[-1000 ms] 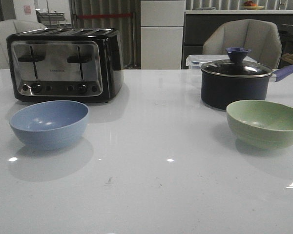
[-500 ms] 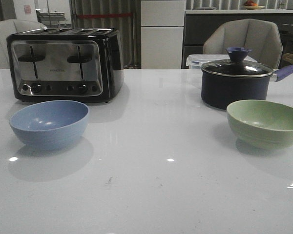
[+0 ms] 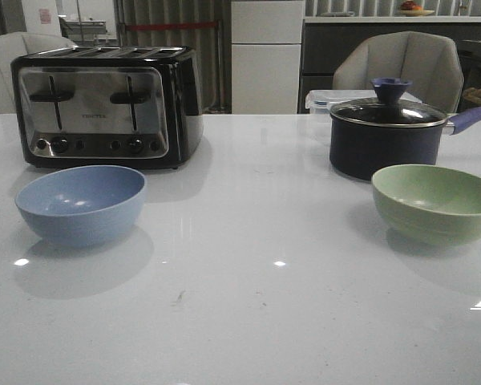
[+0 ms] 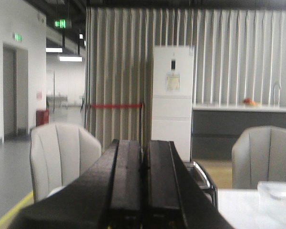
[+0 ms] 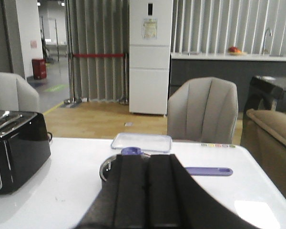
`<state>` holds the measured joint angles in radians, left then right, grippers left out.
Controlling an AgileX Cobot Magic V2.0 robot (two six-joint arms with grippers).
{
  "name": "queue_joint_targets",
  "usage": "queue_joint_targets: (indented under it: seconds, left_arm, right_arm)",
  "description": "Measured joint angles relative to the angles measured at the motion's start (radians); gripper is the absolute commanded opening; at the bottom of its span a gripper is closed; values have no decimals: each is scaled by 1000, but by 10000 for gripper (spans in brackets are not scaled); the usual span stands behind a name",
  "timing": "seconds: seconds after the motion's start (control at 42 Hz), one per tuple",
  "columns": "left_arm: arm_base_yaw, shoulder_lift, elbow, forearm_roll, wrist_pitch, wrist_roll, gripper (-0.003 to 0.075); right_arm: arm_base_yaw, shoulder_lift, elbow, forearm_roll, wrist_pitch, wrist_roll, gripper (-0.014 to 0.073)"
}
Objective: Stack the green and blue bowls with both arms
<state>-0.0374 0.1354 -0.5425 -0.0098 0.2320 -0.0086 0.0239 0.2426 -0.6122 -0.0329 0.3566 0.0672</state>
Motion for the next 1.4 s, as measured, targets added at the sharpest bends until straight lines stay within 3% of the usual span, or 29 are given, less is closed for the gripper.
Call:
queue_joint_targets:
  seconds: [0.381,0.786,0.905,1.024,1.095,1.405]
  left_arm:
    - [0,315,-75,0,316,0,93]
    - [0,519,-75,0,403,0,94]
    - [0,559,-75,0,403,0,198]
    - [0,579,-75,0,401,0,446]
    - [0,581,-75,0,392,2,543]
    - [0,580,-75,0,362,2,563]
  right_arm:
    - [0,343,-63,0,270,0,55]
    - [0,619,-63,0,382,0,73]
    - [0,672,-63,0,384,-2,255]
    - [0,708,-63,0,384,-2,498]
    - [0,724,-63,0,370,-2,568]
    - [-30,847,-124,19,318,0,575]
